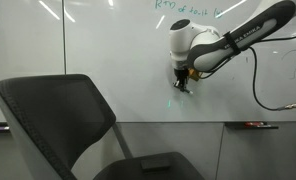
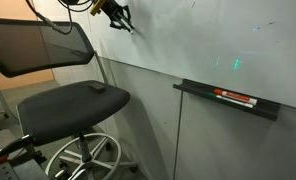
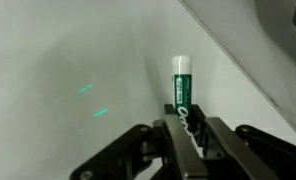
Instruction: Use the marker on the seat to write on the whiteboard.
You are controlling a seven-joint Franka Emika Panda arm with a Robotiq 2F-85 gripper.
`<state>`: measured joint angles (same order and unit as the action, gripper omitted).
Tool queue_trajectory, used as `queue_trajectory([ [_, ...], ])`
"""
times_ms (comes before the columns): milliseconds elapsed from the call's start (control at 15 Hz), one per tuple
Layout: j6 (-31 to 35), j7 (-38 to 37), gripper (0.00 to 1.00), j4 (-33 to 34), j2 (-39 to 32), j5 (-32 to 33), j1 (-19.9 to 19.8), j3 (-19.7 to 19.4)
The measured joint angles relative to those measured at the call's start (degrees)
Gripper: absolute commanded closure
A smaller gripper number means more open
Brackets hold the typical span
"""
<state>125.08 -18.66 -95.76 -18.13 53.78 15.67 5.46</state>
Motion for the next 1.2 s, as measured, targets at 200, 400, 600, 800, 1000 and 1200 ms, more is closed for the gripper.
queue_trajectory([
  [200,0.18,-1.56,0.95,0.29,0.0,0.99,0.06,0.0],
  [400,0.38,-3.07,0.95,1.15,0.03,1.78,0.13,0.03],
  [600,0.97,-4.09,0.95,2.57,0.18,2.87,0.44,0.15],
  [800,0.97,-4.78,0.95,3.47,0.37,3.08,0.81,0.52],
  [1000,0.98,-4.8,0.95,4.09,0.37,3.09,1.03,0.76],
  [1200,1.05,-4.8,0.95,4.07,0.27,3.12,1.03,0.76],
])
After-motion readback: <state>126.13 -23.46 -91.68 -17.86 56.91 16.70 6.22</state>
